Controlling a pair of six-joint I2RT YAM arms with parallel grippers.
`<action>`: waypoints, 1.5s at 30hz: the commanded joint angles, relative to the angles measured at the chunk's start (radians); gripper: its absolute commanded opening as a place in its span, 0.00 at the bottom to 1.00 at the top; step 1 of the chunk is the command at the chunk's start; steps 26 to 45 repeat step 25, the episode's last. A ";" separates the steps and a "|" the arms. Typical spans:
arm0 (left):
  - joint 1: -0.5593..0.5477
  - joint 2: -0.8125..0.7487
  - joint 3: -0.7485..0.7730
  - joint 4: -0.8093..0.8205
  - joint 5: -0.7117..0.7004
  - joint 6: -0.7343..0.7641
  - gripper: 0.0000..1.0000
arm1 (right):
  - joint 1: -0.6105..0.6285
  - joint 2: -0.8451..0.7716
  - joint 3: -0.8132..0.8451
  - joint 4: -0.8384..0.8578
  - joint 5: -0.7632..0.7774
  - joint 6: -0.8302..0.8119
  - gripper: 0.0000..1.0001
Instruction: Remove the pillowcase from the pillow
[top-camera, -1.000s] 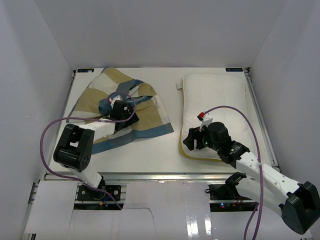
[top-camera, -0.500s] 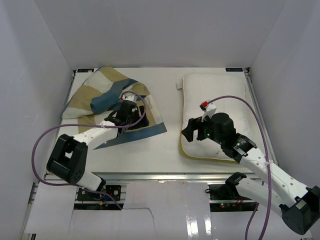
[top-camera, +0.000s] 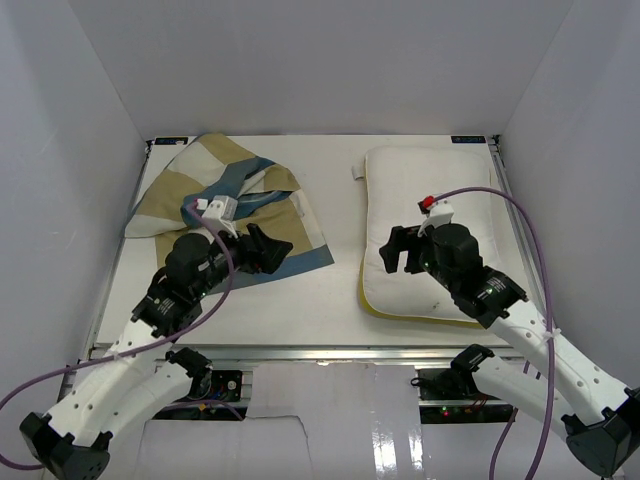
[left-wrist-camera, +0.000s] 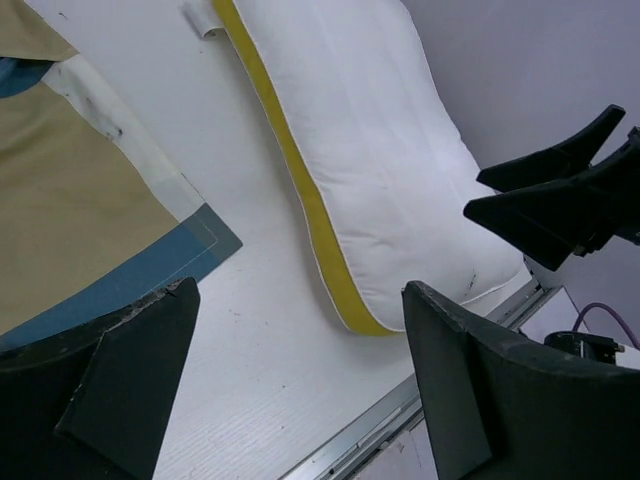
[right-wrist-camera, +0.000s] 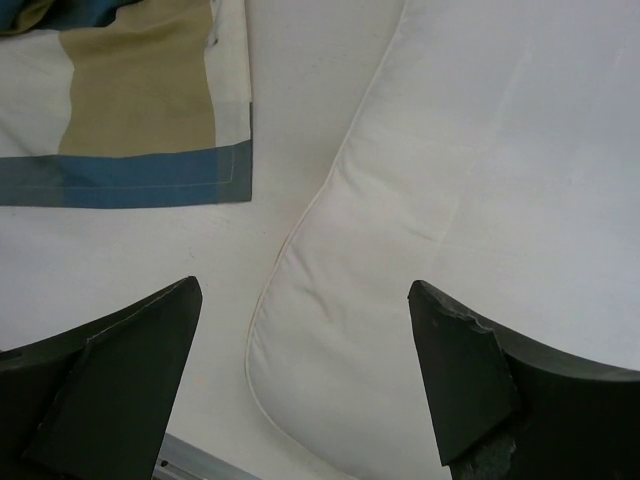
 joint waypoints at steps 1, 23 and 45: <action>-0.007 -0.088 -0.064 -0.031 -0.051 0.015 0.95 | 0.001 -0.054 -0.035 0.060 0.031 -0.003 0.90; -0.007 -0.053 -0.095 0.000 0.025 0.004 0.93 | 0.001 -0.086 -0.066 0.115 -0.020 -0.031 0.90; -0.009 -0.053 -0.104 0.001 0.036 0.003 0.93 | -0.001 -0.085 -0.066 0.118 -0.009 -0.028 0.90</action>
